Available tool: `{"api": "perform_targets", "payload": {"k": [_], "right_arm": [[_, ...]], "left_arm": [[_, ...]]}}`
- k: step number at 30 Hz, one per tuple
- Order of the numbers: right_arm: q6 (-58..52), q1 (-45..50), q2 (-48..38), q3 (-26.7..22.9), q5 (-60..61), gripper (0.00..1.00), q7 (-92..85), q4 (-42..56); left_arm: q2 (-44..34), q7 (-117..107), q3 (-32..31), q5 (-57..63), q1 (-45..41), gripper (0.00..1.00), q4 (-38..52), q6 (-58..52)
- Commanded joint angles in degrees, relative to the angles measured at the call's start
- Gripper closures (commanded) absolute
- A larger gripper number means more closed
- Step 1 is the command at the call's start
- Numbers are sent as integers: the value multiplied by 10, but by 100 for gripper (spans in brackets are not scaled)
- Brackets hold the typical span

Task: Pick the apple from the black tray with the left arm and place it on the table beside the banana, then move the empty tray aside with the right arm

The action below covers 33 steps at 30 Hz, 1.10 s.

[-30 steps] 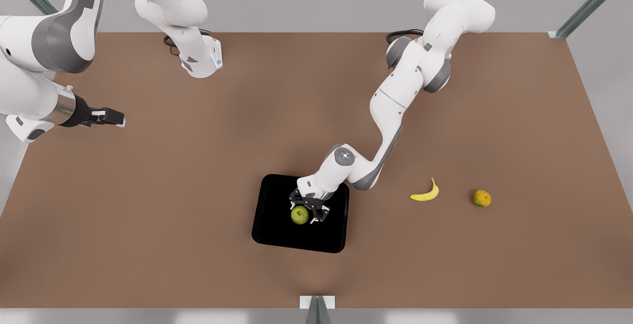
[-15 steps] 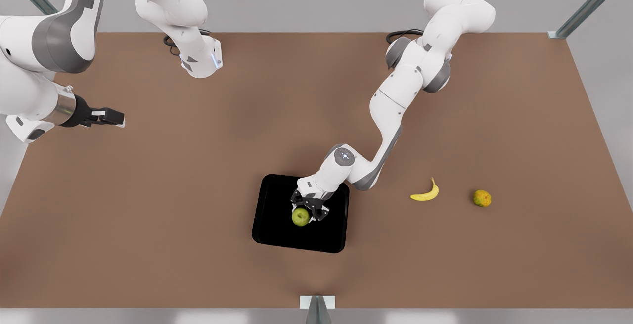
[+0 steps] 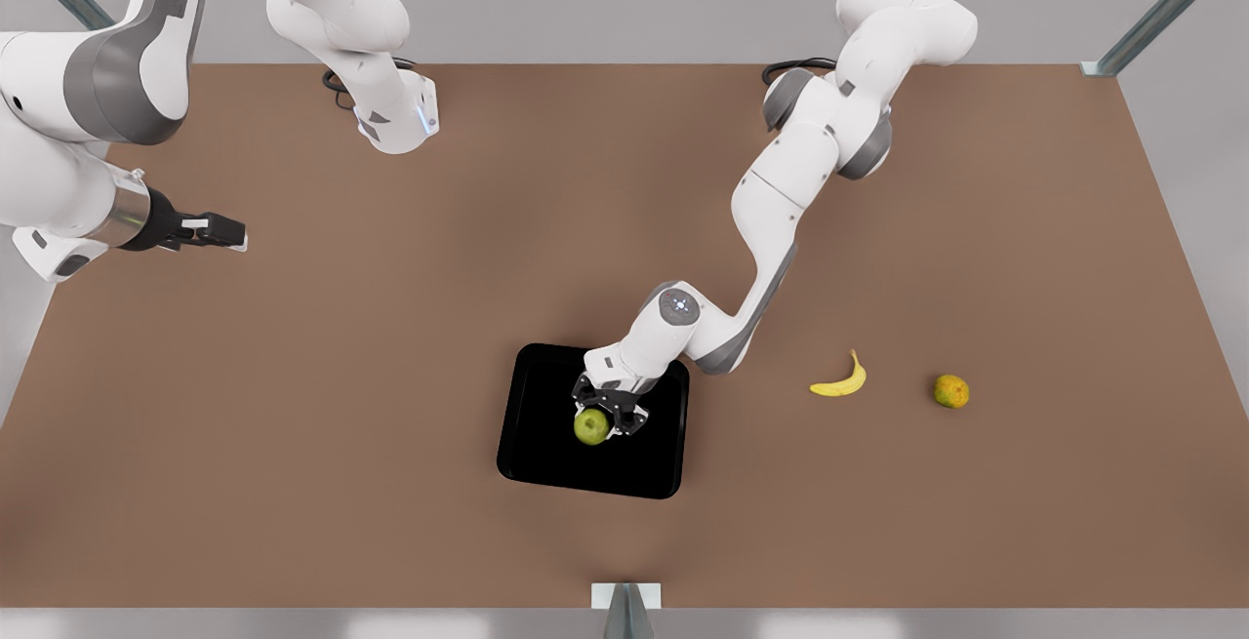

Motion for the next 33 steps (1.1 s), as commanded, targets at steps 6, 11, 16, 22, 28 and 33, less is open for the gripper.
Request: {"api": "perform_targets", "payload": {"k": [6,11,16,22,28,33], "right_arm": [[-1,0,-1,0,0,0,0,0],[4,48,2,5,6,0,8,0],[76,199,75,68,6,0,343,67],[266,212,210,118,6,0,578,67],[361,219,267,115,1,0,647,67],[391,218,300,90,-45,0,611,64]], "left_arm": [[-117,62,-55,-1,91,25,15,-297],[-154,127,-96,-1,215,28,22,-485],[-154,194,-71,21,320,29,21,-653],[-122,194,-46,78,366,29,13,-719],[-61,193,-39,76,377,28,14,-684],[-91,170,-43,69,378,0,16,-722]]}}
